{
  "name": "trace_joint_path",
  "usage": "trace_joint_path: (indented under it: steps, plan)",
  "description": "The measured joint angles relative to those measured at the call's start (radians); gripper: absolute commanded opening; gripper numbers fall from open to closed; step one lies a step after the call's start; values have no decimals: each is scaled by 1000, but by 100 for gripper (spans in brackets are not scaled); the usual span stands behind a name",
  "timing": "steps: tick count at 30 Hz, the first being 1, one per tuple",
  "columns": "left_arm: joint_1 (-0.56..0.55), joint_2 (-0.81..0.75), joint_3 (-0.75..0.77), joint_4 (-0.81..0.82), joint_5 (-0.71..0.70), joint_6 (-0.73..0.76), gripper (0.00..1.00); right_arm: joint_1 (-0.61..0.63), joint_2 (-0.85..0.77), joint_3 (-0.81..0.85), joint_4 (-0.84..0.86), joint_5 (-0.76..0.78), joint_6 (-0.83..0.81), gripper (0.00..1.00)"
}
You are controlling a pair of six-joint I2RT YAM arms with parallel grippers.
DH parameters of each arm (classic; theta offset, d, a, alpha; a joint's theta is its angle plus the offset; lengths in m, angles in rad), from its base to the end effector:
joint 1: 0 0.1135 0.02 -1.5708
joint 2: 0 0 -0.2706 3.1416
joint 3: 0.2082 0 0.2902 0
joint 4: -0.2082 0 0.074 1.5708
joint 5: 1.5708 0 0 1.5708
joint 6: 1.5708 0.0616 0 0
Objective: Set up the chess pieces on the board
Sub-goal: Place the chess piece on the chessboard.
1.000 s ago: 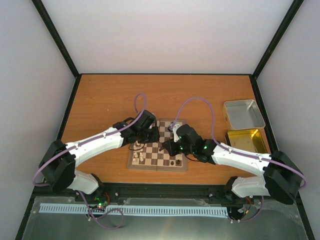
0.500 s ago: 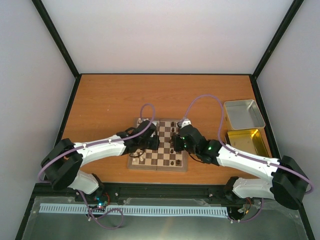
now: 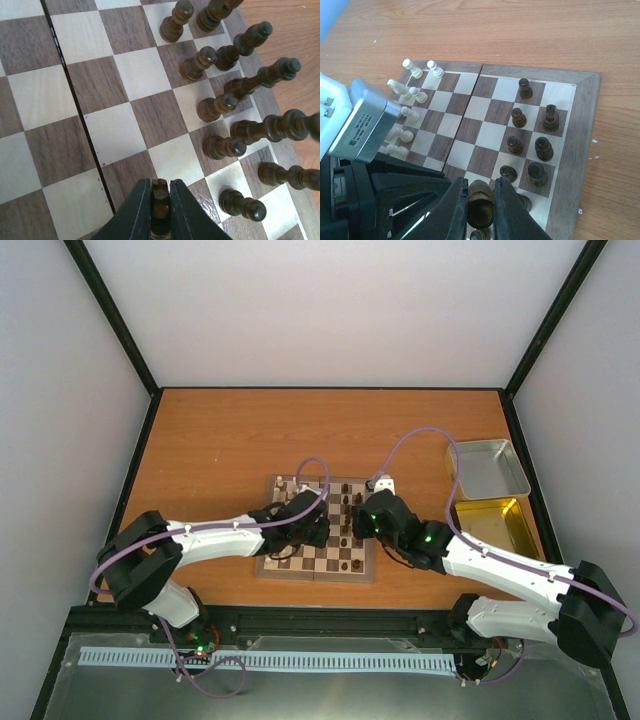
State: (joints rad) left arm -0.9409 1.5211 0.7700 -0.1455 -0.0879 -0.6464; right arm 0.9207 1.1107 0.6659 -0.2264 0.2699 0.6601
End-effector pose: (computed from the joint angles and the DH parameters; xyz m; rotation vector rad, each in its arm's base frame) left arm 0.2044 -0.2712 0.1281 0.3356 2.5303 -0.5590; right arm 0.1864 0.2180 0.2050 -0.1473 2.2689 0.5617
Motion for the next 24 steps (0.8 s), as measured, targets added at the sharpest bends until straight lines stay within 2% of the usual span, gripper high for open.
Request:
trace_joint_path:
  steps: [9,17,22,24]
  plan:
    - [-23,-39,-80,87,4,4,23,0,-32,0,-17,13,20,3]
    - [-26,-116,-109,96,5,2,41,0,-34,0,-17,10,22,3]
    - [-17,-192,-109,94,10,-17,48,-5,-42,0,-2,-34,17,3]
    - [6,-223,-109,92,35,-40,56,-17,-50,-3,19,-78,17,3]
